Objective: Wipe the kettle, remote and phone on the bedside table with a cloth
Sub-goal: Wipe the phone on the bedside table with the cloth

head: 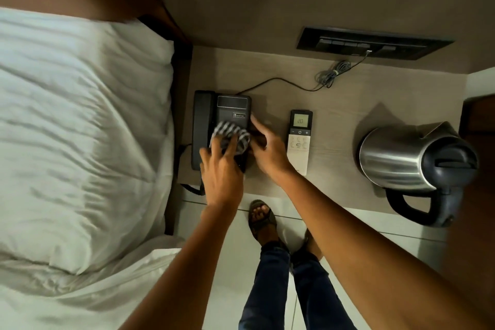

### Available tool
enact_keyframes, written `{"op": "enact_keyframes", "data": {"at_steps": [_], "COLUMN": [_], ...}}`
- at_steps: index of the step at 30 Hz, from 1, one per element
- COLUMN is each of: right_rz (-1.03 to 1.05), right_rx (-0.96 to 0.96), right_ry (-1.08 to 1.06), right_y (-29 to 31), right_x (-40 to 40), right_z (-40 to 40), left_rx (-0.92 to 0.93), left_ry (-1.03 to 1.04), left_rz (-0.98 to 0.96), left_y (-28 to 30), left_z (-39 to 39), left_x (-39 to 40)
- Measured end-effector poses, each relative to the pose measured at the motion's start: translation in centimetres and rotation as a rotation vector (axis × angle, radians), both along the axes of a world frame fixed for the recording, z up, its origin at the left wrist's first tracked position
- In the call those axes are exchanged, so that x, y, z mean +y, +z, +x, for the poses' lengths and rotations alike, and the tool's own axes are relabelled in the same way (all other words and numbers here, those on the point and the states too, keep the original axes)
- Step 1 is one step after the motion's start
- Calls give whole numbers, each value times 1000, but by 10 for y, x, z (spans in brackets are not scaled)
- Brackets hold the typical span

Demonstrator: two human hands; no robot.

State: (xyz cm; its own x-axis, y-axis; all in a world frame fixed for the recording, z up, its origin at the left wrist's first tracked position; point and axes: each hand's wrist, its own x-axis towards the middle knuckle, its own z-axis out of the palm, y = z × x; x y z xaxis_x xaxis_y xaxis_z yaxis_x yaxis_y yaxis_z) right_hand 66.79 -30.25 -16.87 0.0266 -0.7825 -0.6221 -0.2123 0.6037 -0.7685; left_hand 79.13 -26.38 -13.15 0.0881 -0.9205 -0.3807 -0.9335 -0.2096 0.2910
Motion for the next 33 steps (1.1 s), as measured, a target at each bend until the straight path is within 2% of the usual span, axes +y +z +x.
{"op": "enact_keyframes", "data": {"at_steps": [4,7,9,13,14,16,20,23,29,31,33], "right_rz": [-4,40,95,154,134,87,75,114,173,170,146], "right_rx": [8,-16,-15,5,67,107,22,20,-95,-139,-167], "right_ry": [-5,-52,-80,-47,-55,-77,-28,-122,-70,-107,-114], "right_y": [0,7,10,5,3,0,-1,0,14,20,27], "right_x": [0,0,0,11,13,15,19,15,0,-2,-3], "right_z": [2,4,6,1,-1,-5,-4,-5,-10,-13,-17], "left_rx": [-12,18,42,123,134,122,-9,-53,-54,-15,67], "left_ry": [-33,6,57,126,135,124,-54,-125,-143,-101,46], "left_rz": [71,148,115,-113,-148,-147,-28,-7,3,12,7], "left_y": [9,19,27,38,35,26,6,0,6,9,11], "left_z": [15,17,14,-3,-7,-15,-21,-12,7,9,6], "left_x": [49,55,51,19,3,-30,-61,-34,63,75,73]}}
